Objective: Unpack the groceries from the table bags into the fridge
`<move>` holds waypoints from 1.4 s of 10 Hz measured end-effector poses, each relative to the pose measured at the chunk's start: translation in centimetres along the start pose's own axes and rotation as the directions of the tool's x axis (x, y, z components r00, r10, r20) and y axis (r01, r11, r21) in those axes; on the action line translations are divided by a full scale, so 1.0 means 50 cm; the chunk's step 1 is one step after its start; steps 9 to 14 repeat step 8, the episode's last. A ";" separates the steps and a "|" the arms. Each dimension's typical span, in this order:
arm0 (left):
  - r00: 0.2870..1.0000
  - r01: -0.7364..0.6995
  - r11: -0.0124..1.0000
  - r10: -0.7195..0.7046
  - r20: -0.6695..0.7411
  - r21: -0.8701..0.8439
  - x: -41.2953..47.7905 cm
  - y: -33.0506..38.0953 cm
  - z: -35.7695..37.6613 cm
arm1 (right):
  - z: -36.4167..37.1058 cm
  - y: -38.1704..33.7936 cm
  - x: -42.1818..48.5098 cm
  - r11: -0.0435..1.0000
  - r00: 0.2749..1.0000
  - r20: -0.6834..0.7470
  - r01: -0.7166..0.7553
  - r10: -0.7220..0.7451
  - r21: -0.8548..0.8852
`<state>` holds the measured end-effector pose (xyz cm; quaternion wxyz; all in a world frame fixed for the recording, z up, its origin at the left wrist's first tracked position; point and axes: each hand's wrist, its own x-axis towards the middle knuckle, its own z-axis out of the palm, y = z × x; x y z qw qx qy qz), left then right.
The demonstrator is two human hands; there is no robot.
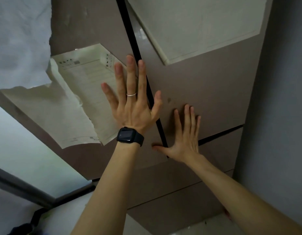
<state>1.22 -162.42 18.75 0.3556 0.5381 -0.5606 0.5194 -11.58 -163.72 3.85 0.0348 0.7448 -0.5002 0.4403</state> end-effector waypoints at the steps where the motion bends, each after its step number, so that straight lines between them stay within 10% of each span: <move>1: 1.000 0.007 1.000 -0.007 0.013 0.028 0.009 0.002 0.015 | 0.023 0.012 0.002 0.999 0.996 -0.085 0.032 -0.031 0.009; 4: 0.997 0.038 0.994 -0.044 0.058 0.104 0.019 0.009 0.049 | 0.069 0.028 0.023 0.997 0.967 -0.248 0.049 -0.061 -0.056; 8: 0.993 0.045 0.994 -0.056 0.107 0.103 0.021 0.004 0.029 | -0.196 0.017 0.029 0.998 0.913 0.407 0.050 -0.034 -0.028; 14: 0.993 0.045 0.994 -0.056 0.107 0.103 0.021 0.004 0.029 | -0.196 0.017 0.029 0.998 0.913 0.407 0.050 -0.034 -0.028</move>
